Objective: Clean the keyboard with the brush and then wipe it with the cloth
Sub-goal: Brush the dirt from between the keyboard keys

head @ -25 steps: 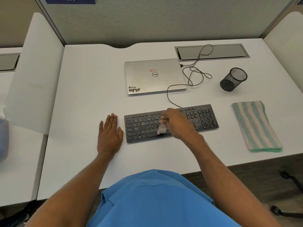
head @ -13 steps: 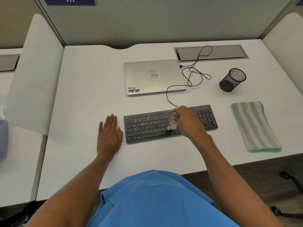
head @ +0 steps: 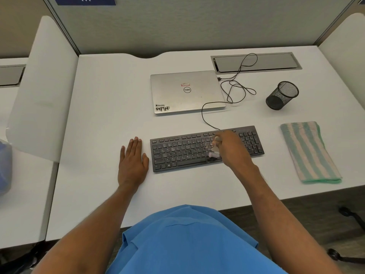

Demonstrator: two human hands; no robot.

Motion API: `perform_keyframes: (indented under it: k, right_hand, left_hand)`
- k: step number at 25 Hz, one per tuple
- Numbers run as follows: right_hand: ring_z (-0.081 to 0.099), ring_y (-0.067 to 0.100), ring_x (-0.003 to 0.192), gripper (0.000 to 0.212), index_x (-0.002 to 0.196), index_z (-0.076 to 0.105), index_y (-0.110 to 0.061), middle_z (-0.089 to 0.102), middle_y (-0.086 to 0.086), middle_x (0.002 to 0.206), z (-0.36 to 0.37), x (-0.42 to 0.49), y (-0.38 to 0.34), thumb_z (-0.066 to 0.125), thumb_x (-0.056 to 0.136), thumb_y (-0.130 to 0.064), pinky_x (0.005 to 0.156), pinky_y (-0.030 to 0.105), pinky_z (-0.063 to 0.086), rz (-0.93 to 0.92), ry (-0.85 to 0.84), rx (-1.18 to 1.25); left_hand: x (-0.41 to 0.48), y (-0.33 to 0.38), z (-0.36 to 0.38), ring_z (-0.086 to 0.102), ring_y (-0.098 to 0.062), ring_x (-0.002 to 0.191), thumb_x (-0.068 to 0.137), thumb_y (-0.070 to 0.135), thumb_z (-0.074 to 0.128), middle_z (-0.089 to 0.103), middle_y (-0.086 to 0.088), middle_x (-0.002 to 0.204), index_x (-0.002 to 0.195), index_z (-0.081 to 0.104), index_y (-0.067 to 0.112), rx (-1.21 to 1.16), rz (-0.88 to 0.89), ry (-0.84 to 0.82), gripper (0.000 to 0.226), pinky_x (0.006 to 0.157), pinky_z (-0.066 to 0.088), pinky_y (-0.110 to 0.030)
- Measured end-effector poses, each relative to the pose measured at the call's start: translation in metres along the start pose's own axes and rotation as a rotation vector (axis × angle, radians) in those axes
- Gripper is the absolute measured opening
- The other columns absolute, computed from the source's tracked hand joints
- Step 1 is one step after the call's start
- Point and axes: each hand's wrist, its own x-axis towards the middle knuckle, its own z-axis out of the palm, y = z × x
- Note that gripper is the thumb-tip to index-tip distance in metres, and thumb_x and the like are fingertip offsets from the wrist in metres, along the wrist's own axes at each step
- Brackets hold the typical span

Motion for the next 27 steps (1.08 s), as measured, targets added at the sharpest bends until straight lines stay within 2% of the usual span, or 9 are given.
perform_keyframes:
  k: [4, 6, 9, 13, 15, 19, 23, 26, 27]
  right_hand:
    - [0.048, 0.001, 0.056, 0.027, 0.08, 0.058, 0.012, 0.058, 0.021, 0.077, 0.014, -0.012, -0.003, 0.05, 0.102, -0.002, 0.046, 0.0, 0.036, 0.147, 0.09, 0.267]
    - [0.053, 0.01, 0.066, 0.026, 0.083, 0.061, 0.005, 0.059, 0.016, 0.082, 0.024, -0.018, -0.001, 0.052, 0.103, -0.009, 0.054, 0.006, 0.038, 0.15, 0.116, 0.256]
    - [0.057, 0.023, 0.078, 0.019, 0.09, 0.064, -0.005, 0.062, 0.009, 0.09, 0.029, -0.021, 0.004, 0.055, 0.101, -0.018, 0.064, 0.028, 0.038, 0.184, 0.11, 0.229]
    - [0.05, 0.012, 0.062, 0.027, 0.08, 0.061, 0.007, 0.062, 0.017, 0.082, 0.014, -0.019, 0.007, 0.051, 0.101, -0.008, 0.045, 0.011, 0.036, 0.159, 0.118, 0.139]
    - [0.045, 0.003, 0.061, 0.027, 0.082, 0.062, 0.011, 0.055, 0.009, 0.077, 0.009, -0.021, 0.007, 0.049, 0.102, -0.003, 0.048, 0.001, 0.037, 0.122, 0.138, 0.125]
    - [0.059, 0.018, 0.083, 0.017, 0.096, 0.069, -0.001, 0.059, 0.004, 0.09, 0.017, -0.022, 0.008, 0.053, 0.1, -0.003, 0.063, 0.013, 0.038, 0.006, 0.02, 0.048]
    - [0.057, 0.0, 0.073, 0.022, 0.114, 0.065, 0.006, 0.056, 0.006, 0.104, 0.016, -0.015, 0.021, 0.052, 0.096, 0.007, 0.062, -0.001, 0.042, 0.114, -0.043, 0.215]
    - [0.063, 0.002, 0.072, 0.031, 0.126, 0.058, 0.004, 0.057, -0.01, 0.091, 0.016, -0.006, 0.028, 0.05, 0.099, -0.01, 0.072, 0.026, 0.06, 0.246, -0.01, 0.37]
    - [0.064, 0.008, 0.076, 0.027, 0.122, 0.06, 0.003, 0.055, -0.011, 0.089, 0.014, -0.005, 0.023, 0.05, 0.099, -0.008, 0.069, 0.022, 0.059, 0.233, -0.024, 0.352]
  left_hand:
    - [0.0, -0.001, 0.0, 0.017, -0.017, 0.162, 0.105, 0.035, 0.025, 0.026, -0.006, 0.174, 0.166, 0.029, 0.008, 0.004, 0.002, -0.001, 0.067, 0.134, 0.006, -0.044]
    - [0.0, 0.0, 0.0, 0.018, -0.018, 0.162, 0.105, 0.035, 0.026, 0.027, -0.007, 0.173, 0.165, 0.03, 0.008, 0.002, 0.005, 0.001, 0.067, 0.133, 0.006, -0.045]
    - [0.0, -0.001, 0.0, 0.017, -0.018, 0.162, 0.105, 0.035, 0.025, 0.026, -0.007, 0.173, 0.165, 0.03, 0.008, 0.007, 0.005, 0.0, 0.066, 0.133, 0.006, -0.045]
    - [0.0, -0.001, 0.0, 0.016, -0.018, 0.163, 0.105, 0.035, 0.026, 0.025, -0.007, 0.174, 0.166, 0.029, 0.008, 0.007, 0.008, -0.003, 0.067, 0.133, 0.005, -0.044]
    - [0.0, -0.001, 0.0, 0.016, -0.018, 0.163, 0.105, 0.035, 0.026, 0.025, -0.007, 0.174, 0.166, 0.029, 0.008, 0.003, 0.002, -0.001, 0.067, 0.134, 0.004, -0.043]
    - [0.0, -0.002, 0.001, 0.017, -0.018, 0.163, 0.105, 0.036, 0.025, 0.026, -0.007, 0.174, 0.165, 0.03, 0.007, 0.002, 0.005, 0.0, 0.067, 0.133, 0.005, -0.044]
    - [0.0, -0.002, 0.002, 0.017, -0.017, 0.163, 0.104, 0.037, 0.024, 0.025, -0.006, 0.174, 0.166, 0.029, 0.007, 0.005, 0.003, -0.003, 0.068, 0.133, 0.005, -0.044]
    - [0.001, -0.002, 0.001, 0.017, -0.017, 0.162, 0.103, 0.036, 0.025, 0.026, -0.006, 0.174, 0.165, 0.03, 0.007, 0.005, -0.001, -0.003, 0.069, 0.133, 0.006, -0.044]
    - [0.001, -0.002, 0.001, 0.017, -0.017, 0.162, 0.103, 0.036, 0.025, 0.026, -0.006, 0.174, 0.165, 0.03, 0.007, 0.007, -0.001, -0.004, 0.069, 0.133, 0.006, -0.044]
